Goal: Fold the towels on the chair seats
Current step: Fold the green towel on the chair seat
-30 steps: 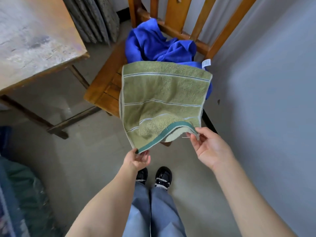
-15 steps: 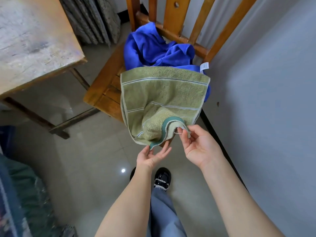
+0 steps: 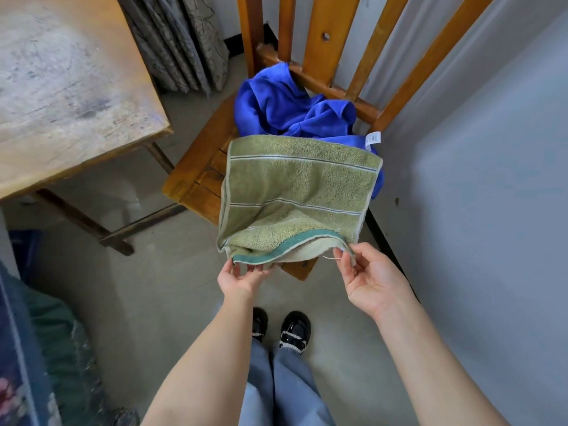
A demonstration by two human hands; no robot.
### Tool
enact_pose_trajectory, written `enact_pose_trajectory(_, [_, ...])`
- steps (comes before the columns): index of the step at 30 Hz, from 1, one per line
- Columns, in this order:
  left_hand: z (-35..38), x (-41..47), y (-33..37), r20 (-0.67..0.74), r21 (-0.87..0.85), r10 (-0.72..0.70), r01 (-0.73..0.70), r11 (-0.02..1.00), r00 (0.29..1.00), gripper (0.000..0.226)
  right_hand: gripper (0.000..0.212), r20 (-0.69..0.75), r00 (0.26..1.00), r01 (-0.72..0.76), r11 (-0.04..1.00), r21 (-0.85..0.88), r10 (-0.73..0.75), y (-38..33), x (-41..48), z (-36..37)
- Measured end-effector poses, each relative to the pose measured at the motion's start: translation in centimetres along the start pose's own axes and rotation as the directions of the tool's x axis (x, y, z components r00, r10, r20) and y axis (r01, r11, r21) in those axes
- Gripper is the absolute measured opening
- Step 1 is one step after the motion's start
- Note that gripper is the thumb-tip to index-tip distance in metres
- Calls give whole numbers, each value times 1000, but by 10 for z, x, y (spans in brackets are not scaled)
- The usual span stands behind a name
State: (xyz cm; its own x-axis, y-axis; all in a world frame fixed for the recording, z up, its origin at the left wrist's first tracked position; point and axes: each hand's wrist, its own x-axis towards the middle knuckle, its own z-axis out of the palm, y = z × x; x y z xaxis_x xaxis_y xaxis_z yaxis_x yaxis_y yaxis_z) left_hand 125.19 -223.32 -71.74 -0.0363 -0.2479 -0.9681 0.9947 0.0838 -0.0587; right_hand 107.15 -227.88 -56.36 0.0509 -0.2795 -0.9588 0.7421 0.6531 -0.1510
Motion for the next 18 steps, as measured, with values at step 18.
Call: enact_pose_trajectory(18, [-19,-15,75,-103,727,374,-188,661,922,5,13,-141,972,141,943,-303,-190,-13,34,-47])
